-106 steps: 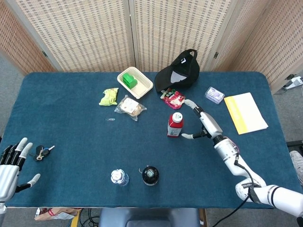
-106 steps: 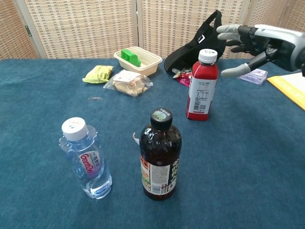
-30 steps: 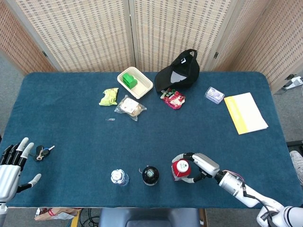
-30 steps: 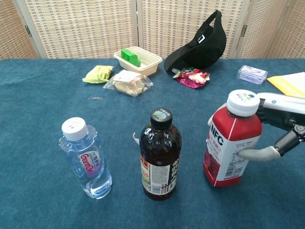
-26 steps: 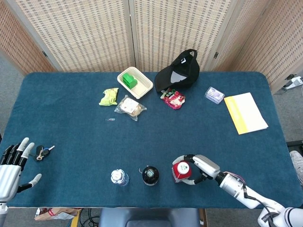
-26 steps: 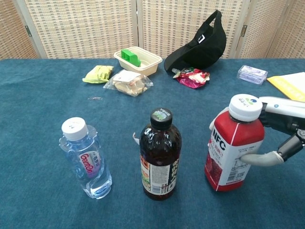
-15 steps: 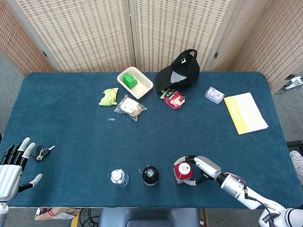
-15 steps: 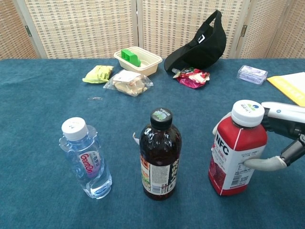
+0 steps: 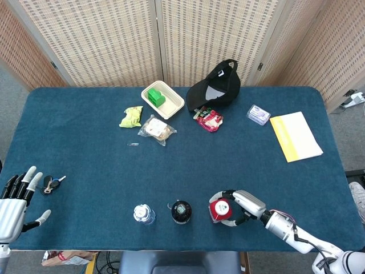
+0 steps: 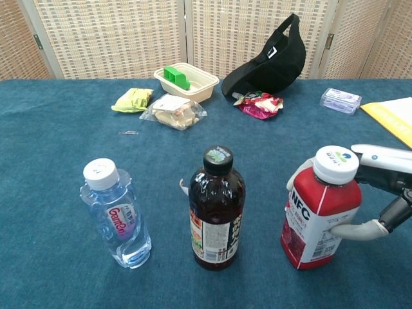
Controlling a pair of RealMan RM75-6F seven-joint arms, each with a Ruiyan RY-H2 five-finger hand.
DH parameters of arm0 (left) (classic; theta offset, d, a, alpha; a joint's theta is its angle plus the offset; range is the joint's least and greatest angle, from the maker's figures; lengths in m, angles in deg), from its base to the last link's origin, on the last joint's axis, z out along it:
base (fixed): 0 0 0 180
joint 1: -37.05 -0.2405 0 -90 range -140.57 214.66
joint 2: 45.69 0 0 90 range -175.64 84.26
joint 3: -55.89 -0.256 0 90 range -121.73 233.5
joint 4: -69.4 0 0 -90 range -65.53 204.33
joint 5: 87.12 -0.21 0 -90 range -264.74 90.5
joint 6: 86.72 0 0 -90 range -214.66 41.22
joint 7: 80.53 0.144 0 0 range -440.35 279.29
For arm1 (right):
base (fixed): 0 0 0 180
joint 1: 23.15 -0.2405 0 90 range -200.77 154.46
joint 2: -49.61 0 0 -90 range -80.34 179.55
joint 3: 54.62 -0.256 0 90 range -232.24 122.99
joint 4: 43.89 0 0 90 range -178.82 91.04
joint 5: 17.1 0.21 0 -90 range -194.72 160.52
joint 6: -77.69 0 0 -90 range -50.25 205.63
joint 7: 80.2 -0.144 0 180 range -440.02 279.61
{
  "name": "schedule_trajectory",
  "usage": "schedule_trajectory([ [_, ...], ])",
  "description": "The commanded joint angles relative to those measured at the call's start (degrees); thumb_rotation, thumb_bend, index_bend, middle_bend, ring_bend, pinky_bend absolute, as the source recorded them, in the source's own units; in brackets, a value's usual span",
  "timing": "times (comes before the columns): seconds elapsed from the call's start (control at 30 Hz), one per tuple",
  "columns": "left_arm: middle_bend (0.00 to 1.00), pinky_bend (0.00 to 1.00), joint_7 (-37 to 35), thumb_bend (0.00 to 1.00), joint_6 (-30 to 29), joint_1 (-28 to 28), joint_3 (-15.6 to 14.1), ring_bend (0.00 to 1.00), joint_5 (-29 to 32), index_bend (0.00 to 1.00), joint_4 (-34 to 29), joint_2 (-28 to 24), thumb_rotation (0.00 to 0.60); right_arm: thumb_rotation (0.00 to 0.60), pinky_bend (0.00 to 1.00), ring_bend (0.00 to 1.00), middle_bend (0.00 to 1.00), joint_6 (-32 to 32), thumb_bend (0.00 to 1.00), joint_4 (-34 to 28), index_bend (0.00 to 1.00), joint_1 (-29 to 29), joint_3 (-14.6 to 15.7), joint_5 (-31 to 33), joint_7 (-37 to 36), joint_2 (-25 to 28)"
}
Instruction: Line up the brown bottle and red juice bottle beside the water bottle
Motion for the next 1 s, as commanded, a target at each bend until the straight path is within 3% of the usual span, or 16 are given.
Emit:
schedule_trajectory([
  [0.03,0.00,0.04,-0.01,0.17,-0.02,-0.01,0.00,0.04,-0.01,0.01,0.01,0.00,0.600,0.600,0.26,0.23,0.35,0.30,0.22,-0.21,0.47,-0.03,0.11,-0.15,0.15,0.30],
  [0.37,0.00,0.04,0.15,0.17,0.00,0.08,0.05,0.04,-0.03,0.01,-0.08,-0.05,0.600,0.600,0.18,0.09,0.13,2.06,0.12,-0.92,0.15,0.09,-0.03,-0.20,0.76,1.99],
  [0.6,0.00,0.04,0.31,0.17,0.03,0.19,0.12,0.04,-0.09,0.01,-0.30,-0.26,0.600,0.600,0.17,0.08,0.12,4.89,0.12,-2.91,0.14,1.04,-1.26,0.81,3.24,5.31],
  [1.0,0.00,0.04,0.03,0.17,0.68,0.72,0.37,0.04,0.18,0.01,-0.04,-0.10,0.600,0.600,0.17,0.08,0.16,12.76,0.12,-10.52,0.14,6.31,-3.95,4.81,10.09,15.71],
])
